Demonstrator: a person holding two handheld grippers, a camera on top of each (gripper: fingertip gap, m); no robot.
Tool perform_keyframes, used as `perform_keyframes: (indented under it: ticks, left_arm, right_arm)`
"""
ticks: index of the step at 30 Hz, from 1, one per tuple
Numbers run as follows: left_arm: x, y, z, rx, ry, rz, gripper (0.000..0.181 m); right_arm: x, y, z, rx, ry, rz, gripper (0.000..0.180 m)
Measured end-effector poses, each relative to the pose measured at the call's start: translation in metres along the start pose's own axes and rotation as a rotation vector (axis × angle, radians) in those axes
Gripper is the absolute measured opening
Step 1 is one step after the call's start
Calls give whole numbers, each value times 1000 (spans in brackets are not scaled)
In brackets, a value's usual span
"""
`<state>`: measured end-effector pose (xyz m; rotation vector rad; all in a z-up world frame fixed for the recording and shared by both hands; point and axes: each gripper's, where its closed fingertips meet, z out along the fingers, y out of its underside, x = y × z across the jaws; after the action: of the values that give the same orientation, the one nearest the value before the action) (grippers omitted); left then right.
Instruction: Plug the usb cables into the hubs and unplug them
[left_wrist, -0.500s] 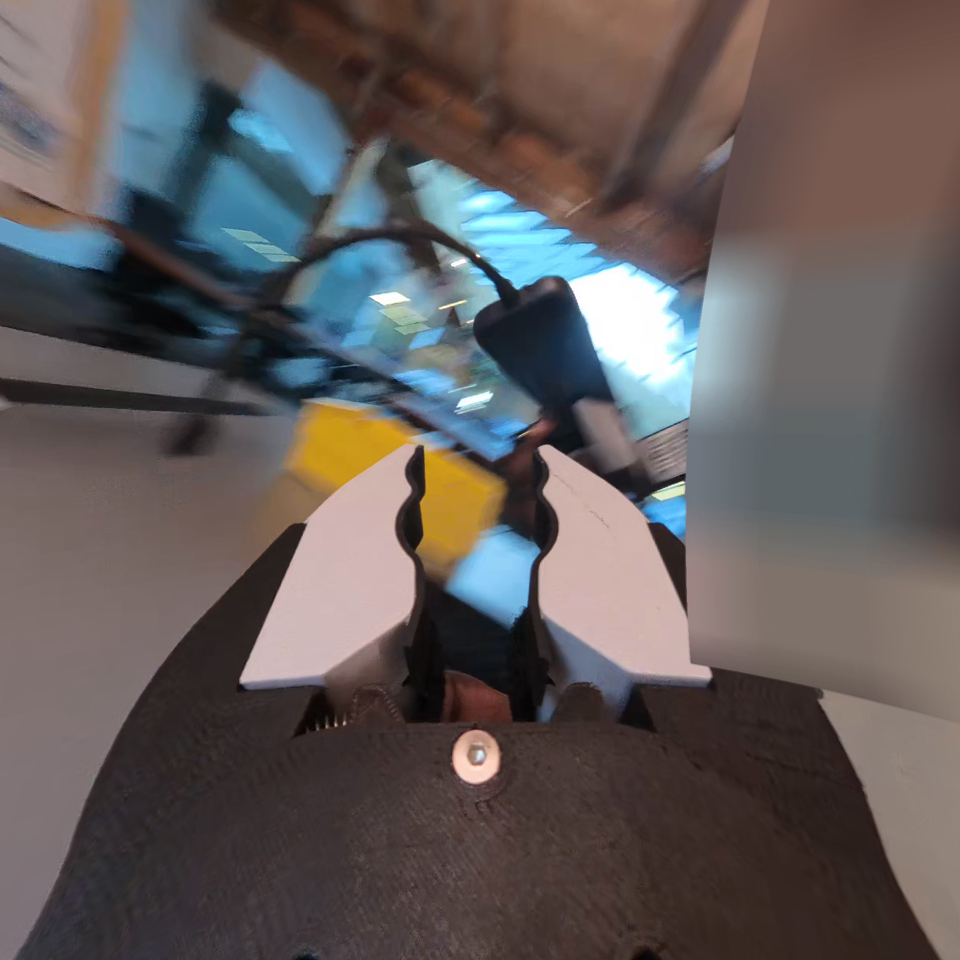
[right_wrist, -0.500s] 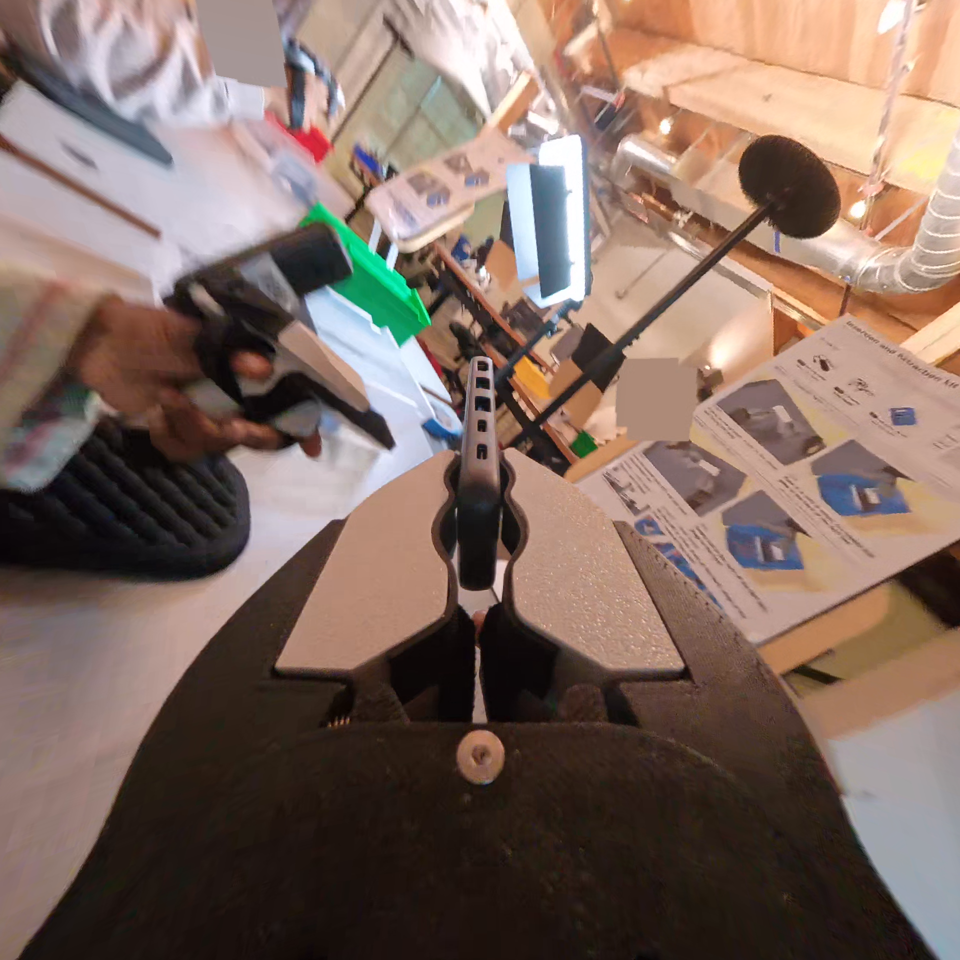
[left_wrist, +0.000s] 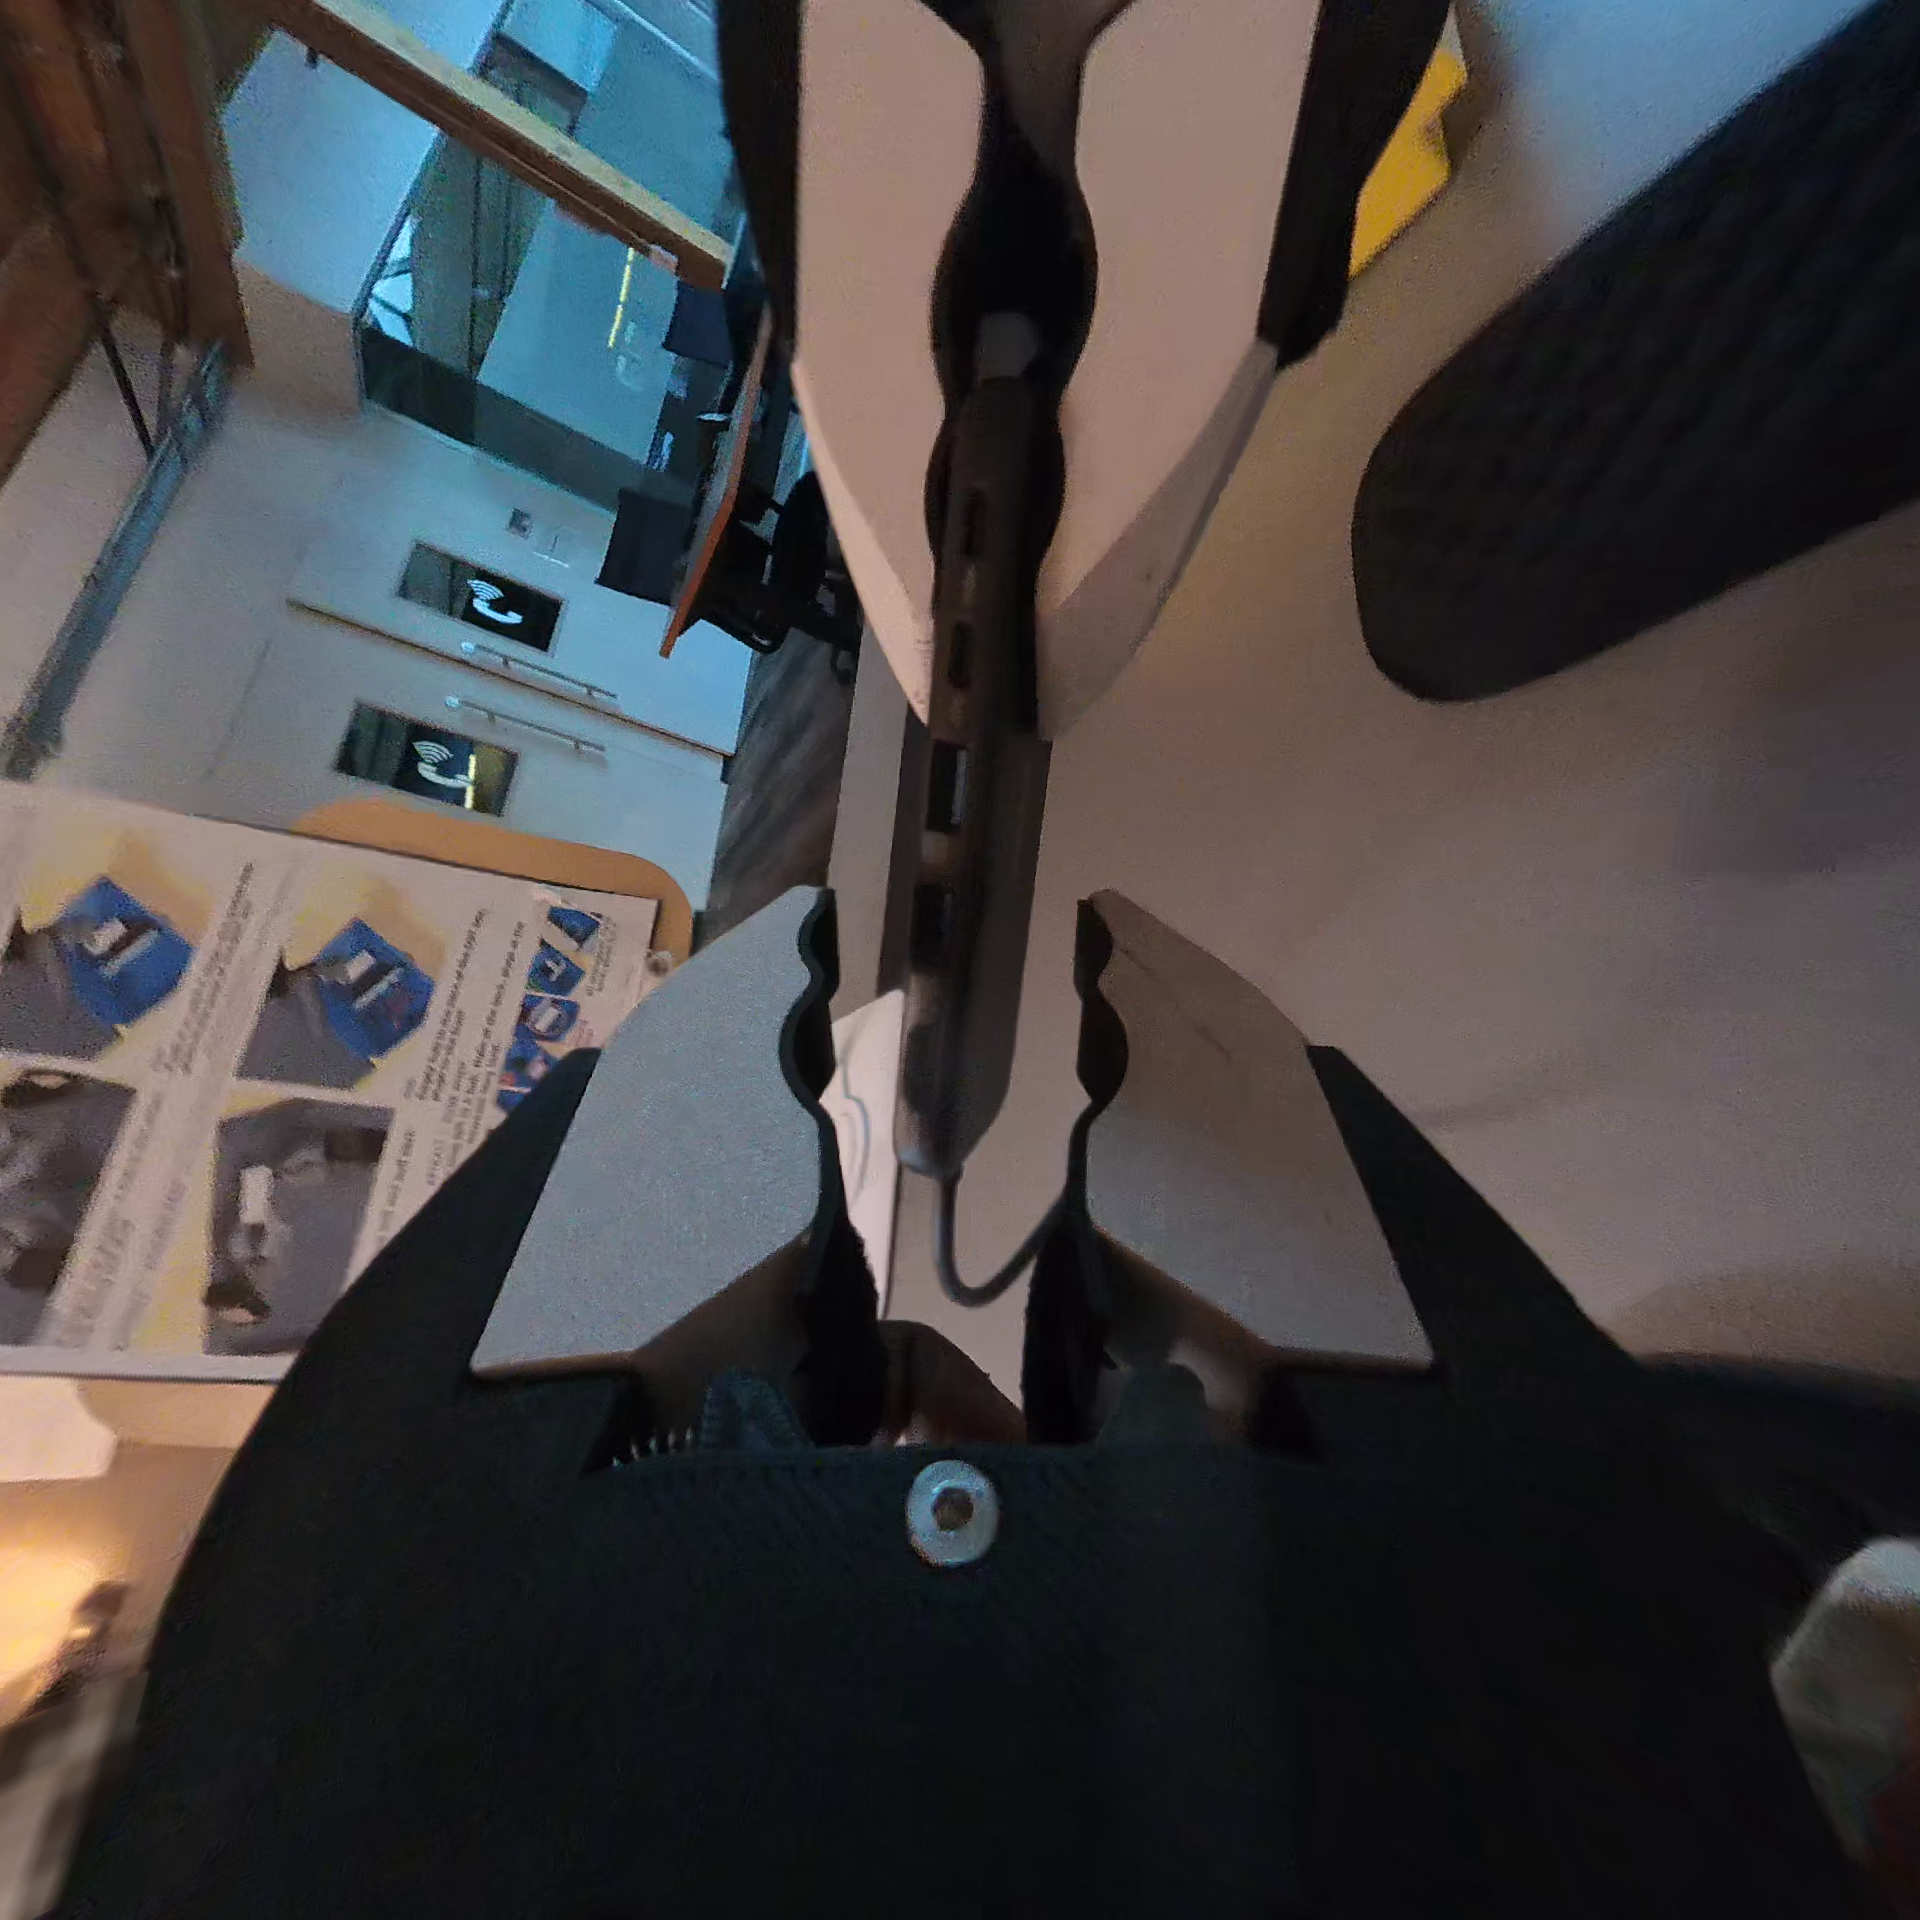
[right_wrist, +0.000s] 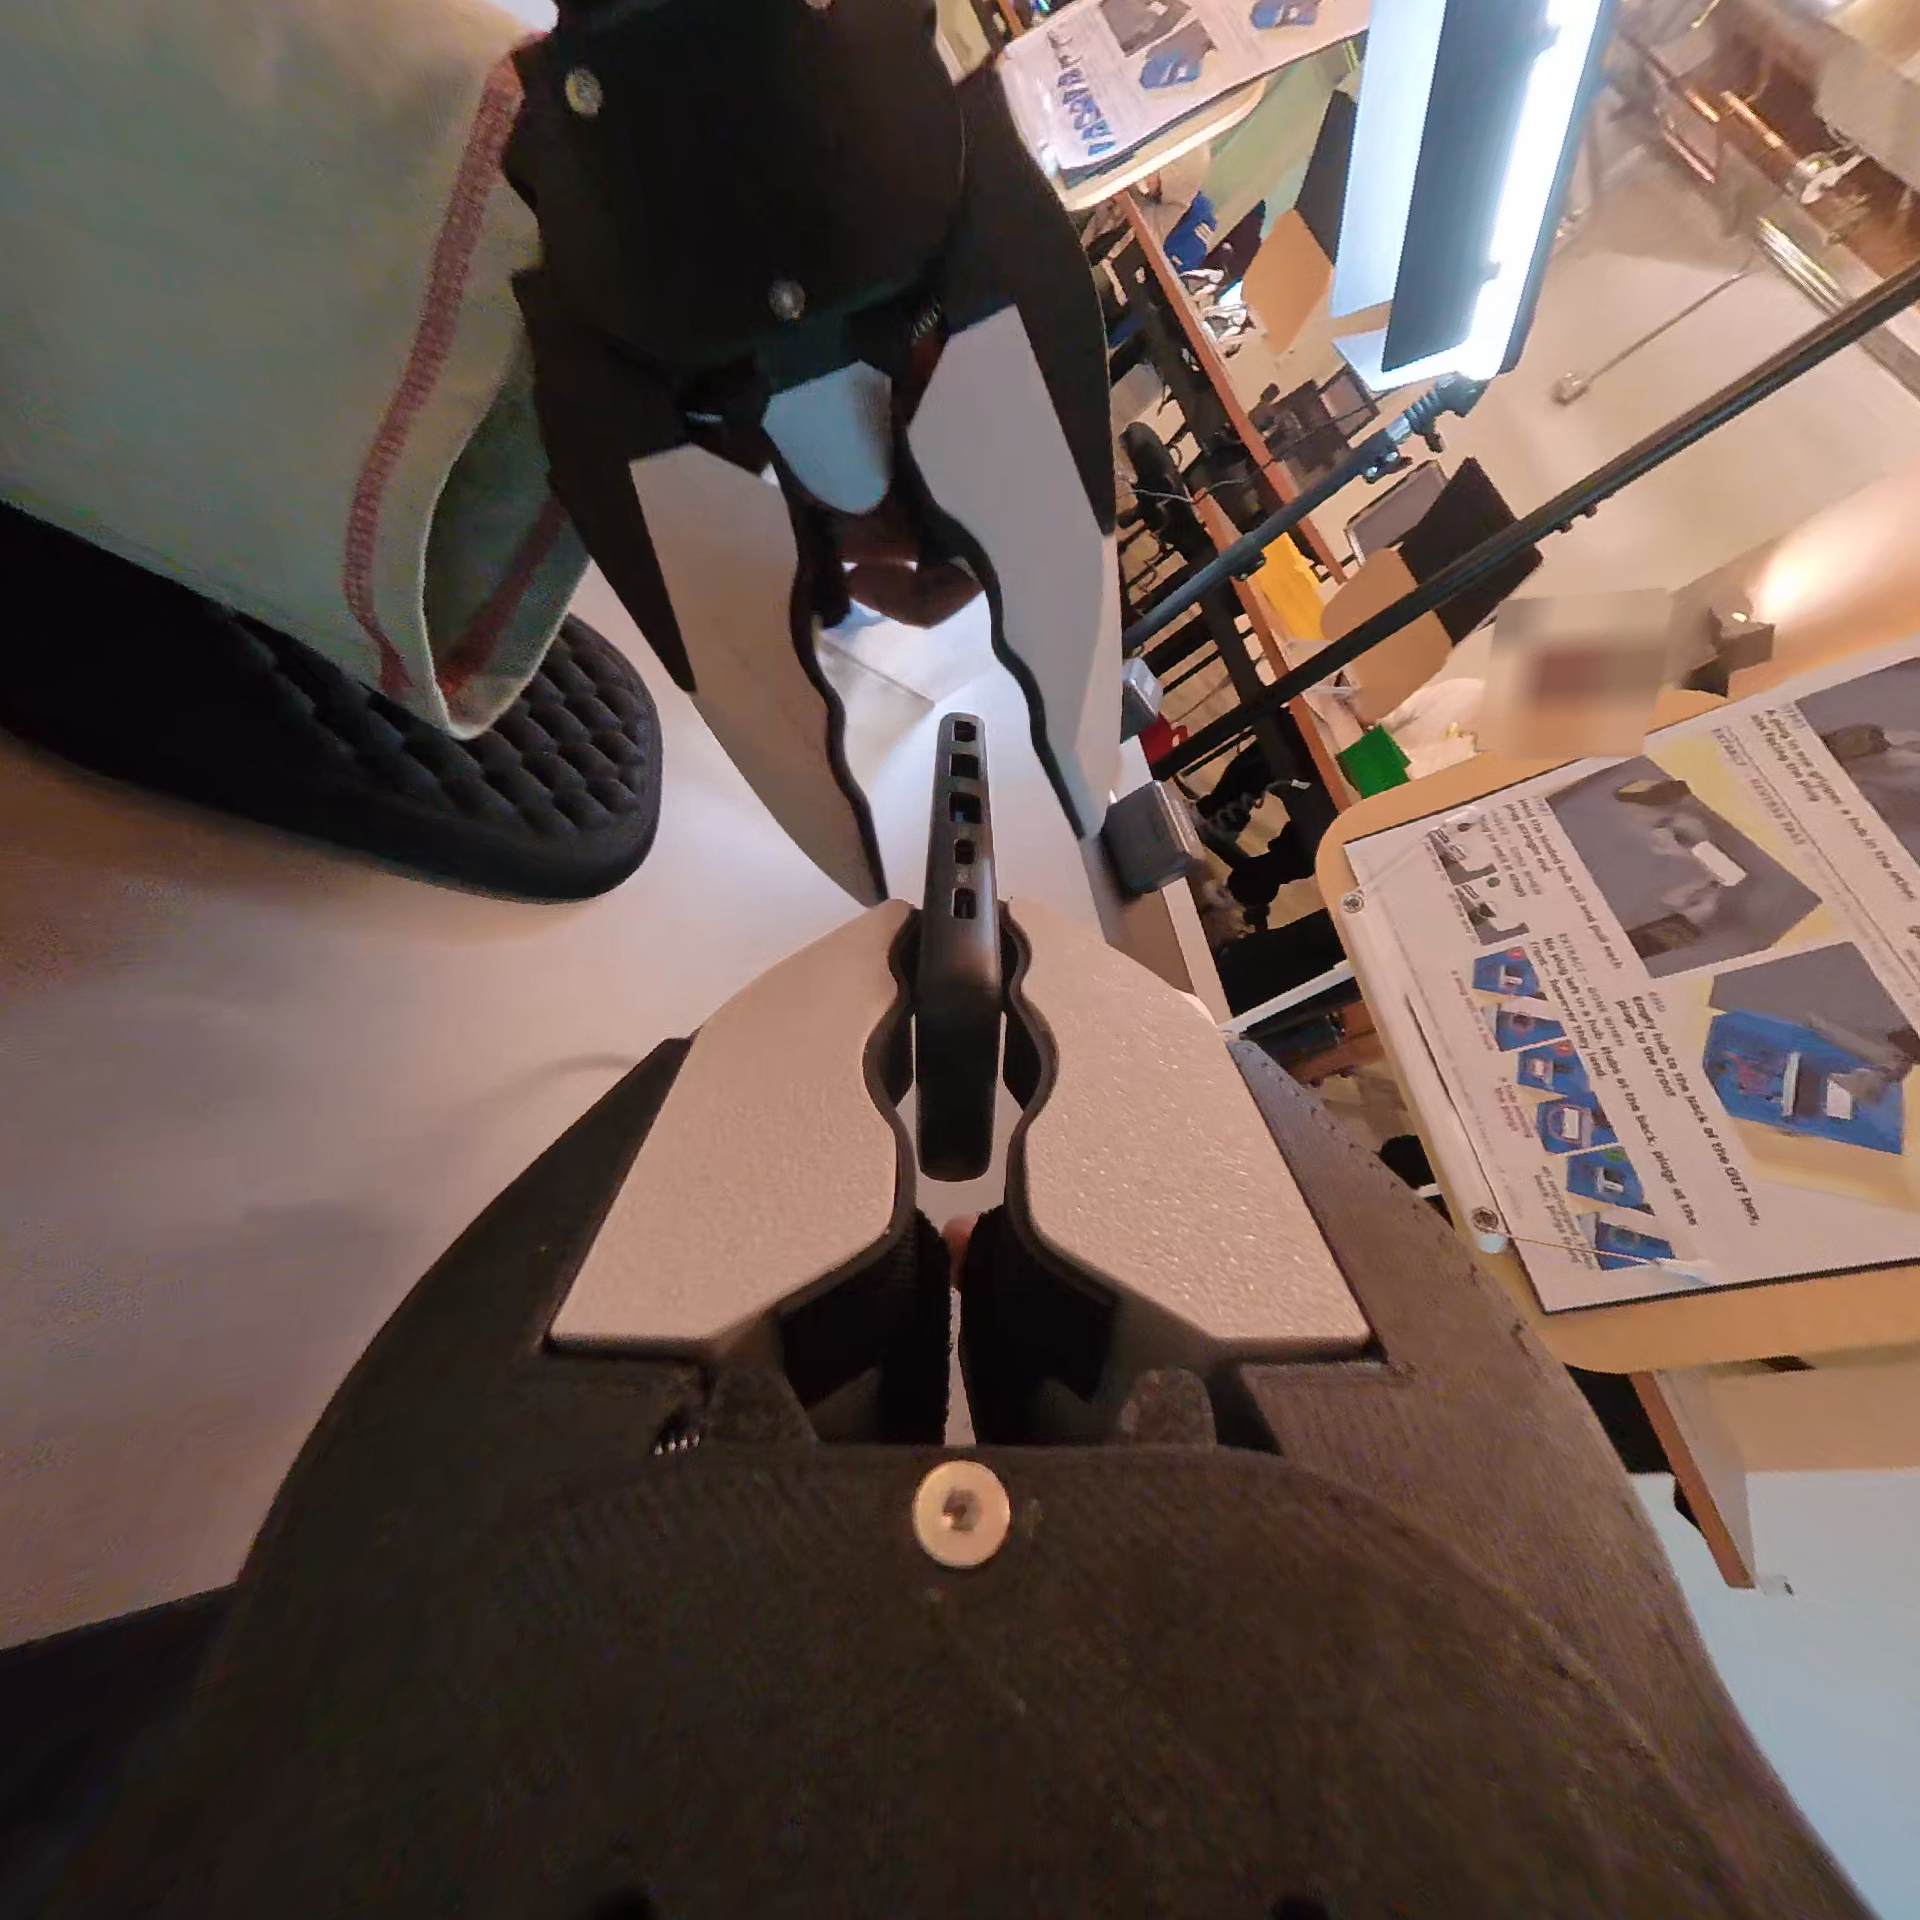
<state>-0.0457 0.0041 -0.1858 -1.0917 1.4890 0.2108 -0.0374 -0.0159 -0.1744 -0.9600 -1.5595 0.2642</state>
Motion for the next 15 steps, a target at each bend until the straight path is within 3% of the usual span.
perform_keyframes:
  ticks: [3,6,15]
  left_arm:
    - [5,2,7,-23,35,71,21]
    - [7,1,6,25,73,15,13]
    - [11,1,6,71,100,-13,12]
  right_arm:
    - [-3,0,0,10,-8,-10,13]
    - [-2,-2,1,36,22,-55,16]
    - [1,7,6,6,73,-152,21]
